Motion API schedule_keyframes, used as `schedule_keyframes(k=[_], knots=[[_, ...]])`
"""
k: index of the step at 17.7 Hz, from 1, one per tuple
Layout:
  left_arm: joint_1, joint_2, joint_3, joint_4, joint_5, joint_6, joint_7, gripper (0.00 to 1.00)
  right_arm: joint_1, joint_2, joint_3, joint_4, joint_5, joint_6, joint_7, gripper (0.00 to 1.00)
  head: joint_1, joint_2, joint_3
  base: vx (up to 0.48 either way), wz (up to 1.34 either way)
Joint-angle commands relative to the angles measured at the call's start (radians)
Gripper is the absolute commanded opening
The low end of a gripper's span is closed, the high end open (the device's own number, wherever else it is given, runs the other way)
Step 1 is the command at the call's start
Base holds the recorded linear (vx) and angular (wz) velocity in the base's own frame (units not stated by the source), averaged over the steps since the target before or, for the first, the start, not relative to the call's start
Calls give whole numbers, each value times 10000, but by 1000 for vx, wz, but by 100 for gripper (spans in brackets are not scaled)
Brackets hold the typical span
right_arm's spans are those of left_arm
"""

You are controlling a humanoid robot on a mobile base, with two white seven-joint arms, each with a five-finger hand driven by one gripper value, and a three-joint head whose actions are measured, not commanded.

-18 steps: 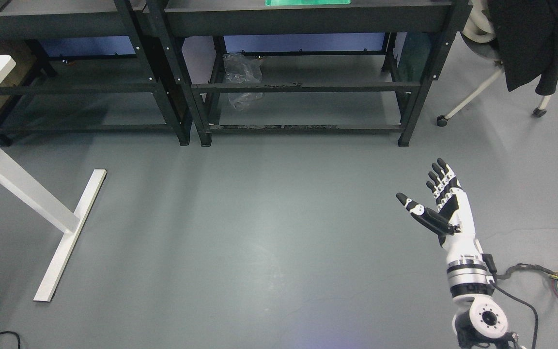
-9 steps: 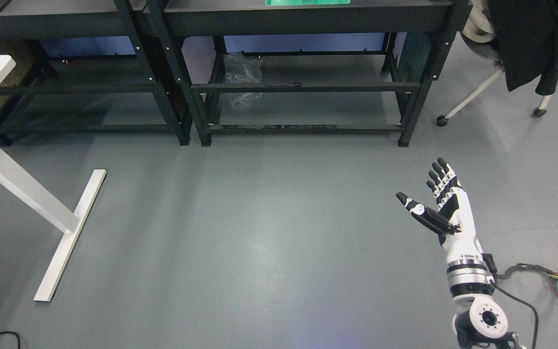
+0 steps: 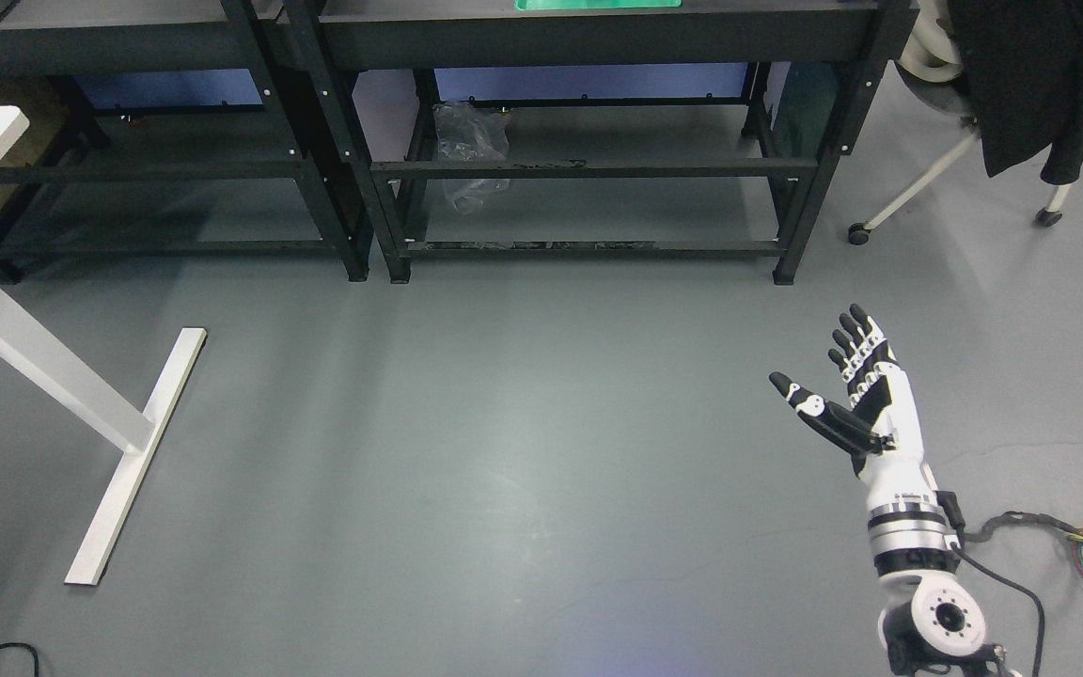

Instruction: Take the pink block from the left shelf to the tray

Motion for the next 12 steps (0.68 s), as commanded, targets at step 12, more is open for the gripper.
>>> schedule_keyframes(k=[12], knots=[[199,175,0,-175,0,3,2,100,-108,-175,-15,18,548,-1213,432,99,0,0,0,80,3]])
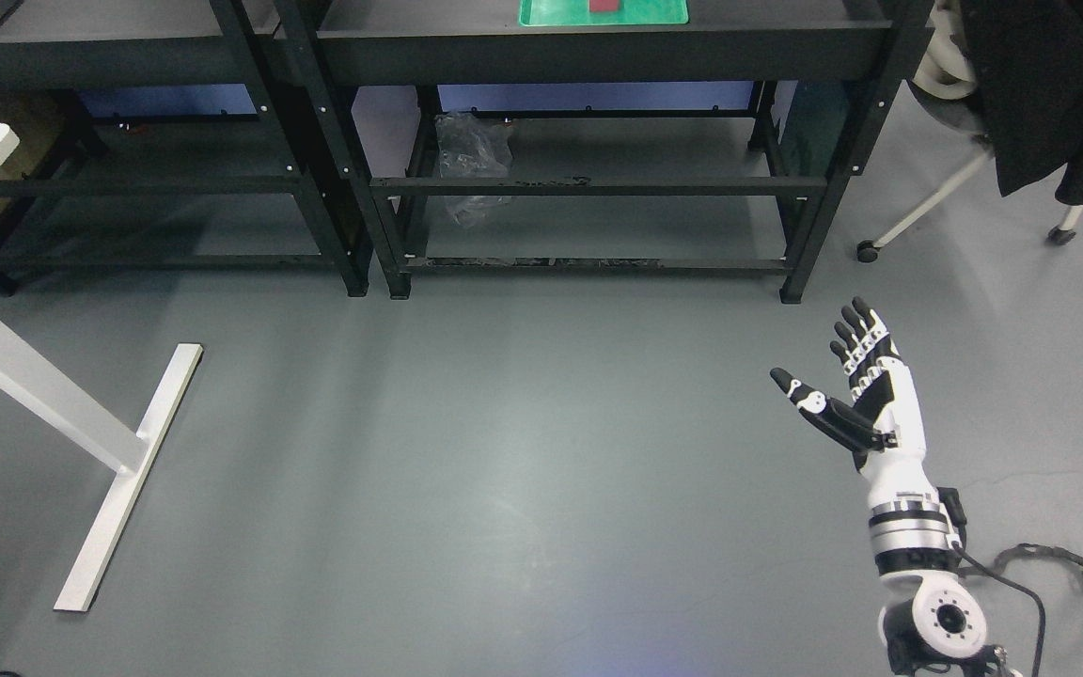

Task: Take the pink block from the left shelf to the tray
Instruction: 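Drive toward the shelf and raise the right hand to the green tray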

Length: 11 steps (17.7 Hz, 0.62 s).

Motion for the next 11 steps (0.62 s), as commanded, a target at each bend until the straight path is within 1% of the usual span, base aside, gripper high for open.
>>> schedule_keyframes(k=[1,2,3,5,6,7,9,11], knots=[[199,175,0,-175,0,3,2,100,-198,-175,-30,33,1336,-313,78,97,0,0,0,198,33],[199,175,0,-175,0,3,2,100,-260,-175,-61,18,2544,-236,32,96,0,0,0,198,33],[199,175,0,-175,0,3,2,100,-352,-175,-61,17,3953,7,17,96,0,0,0,181,42],[199,175,0,-175,0,3,2,100,-490,-175,61,33,6256,453,-106,96,0,0,0,191,46],[199,175,0,-175,0,3,2,100,-491,-175,77,18,6876,485,-106,96,0,0,0,202,50],[199,175,0,-175,0,3,2,100,-491,-175,168,17,7094,470,-91,96,0,0,0,204,54],[199,175,0,-175,0,3,2,100,-461,-307,352,-13,7005,485,1,99,0,0,0,191,45],[199,175,0,-175,0,3,2,100,-460,-322,353,-44,6882,394,1,99,0,0,0,184,8]])
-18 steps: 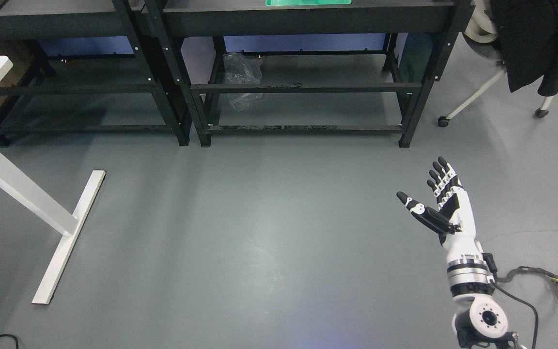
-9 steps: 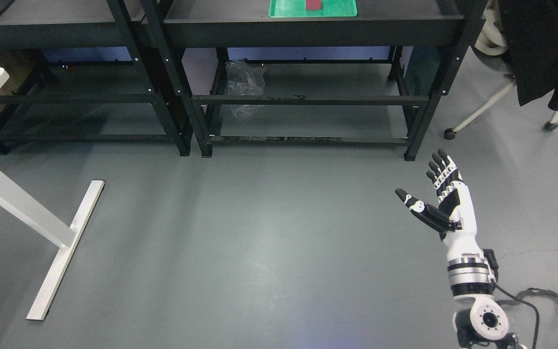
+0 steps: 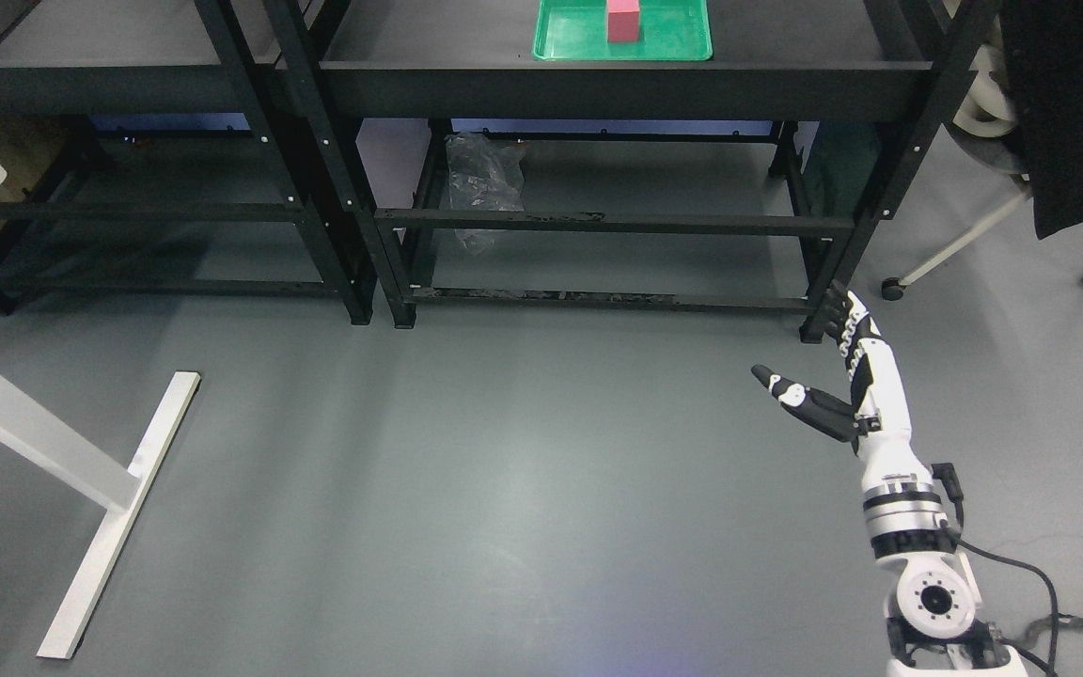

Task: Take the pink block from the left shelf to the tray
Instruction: 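Drive toward the shelf and raise the right hand to the green tray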

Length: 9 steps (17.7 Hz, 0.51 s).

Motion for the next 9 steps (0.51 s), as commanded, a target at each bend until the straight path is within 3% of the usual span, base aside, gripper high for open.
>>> schedule_keyframes(k=[1,5,8,9], knots=[[199,174,0,-174,0,3,2,100,-71,-428,283,-67,4162,-295,-28,98,0,0,0,189,-20],[199,174,0,-174,0,3,2,100,-239,-1011,221,-68,5876,-973,17,83,0,0,0,163,-114],[199,174,0,-174,0,3,2,100,-301,-1150,252,-68,6264,-1338,34,84,0,0,0,169,-76],[199,174,0,-174,0,3,2,100,-256,-1181,237,-68,6173,-1660,-88,92,0,0,0,171,-71]])
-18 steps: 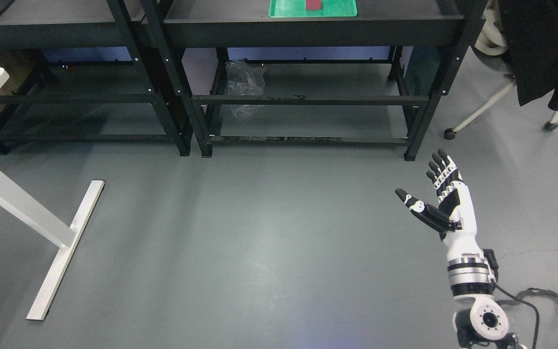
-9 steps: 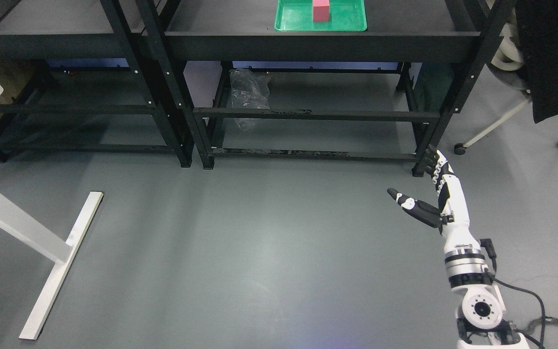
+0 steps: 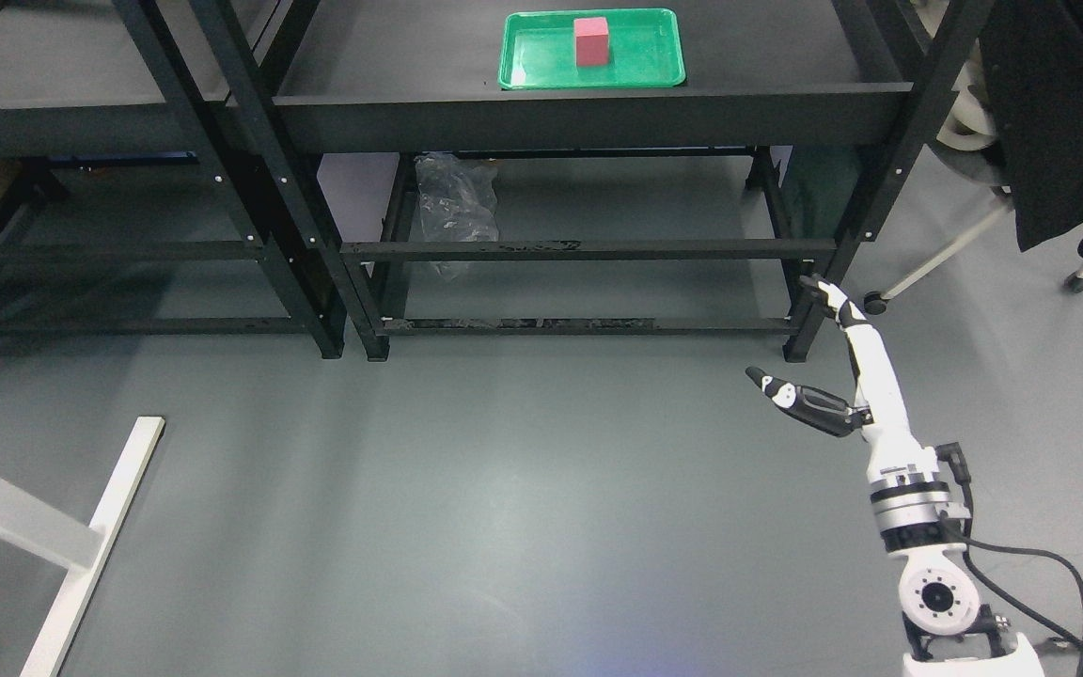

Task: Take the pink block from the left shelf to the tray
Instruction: 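Drive toward the shelf and raise the right hand to the green tray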

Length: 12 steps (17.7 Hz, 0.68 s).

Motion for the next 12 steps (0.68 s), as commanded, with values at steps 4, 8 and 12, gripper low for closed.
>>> schedule_keyframes(k=[4,8,12], knots=[[199,175,0,-175,0,3,3,100,-173,-746,-9,-31,3713,-1891,-1808,97,0,-1,0,172,-99],[199,175,0,-175,0,3,3,100,-371,-685,66,0,5025,-1054,-1904,96,0,-1,0,143,8],[199,175,0,-175,0,3,3,100,-465,-624,1017,31,7881,1493,-1965,96,0,-1,0,149,151]])
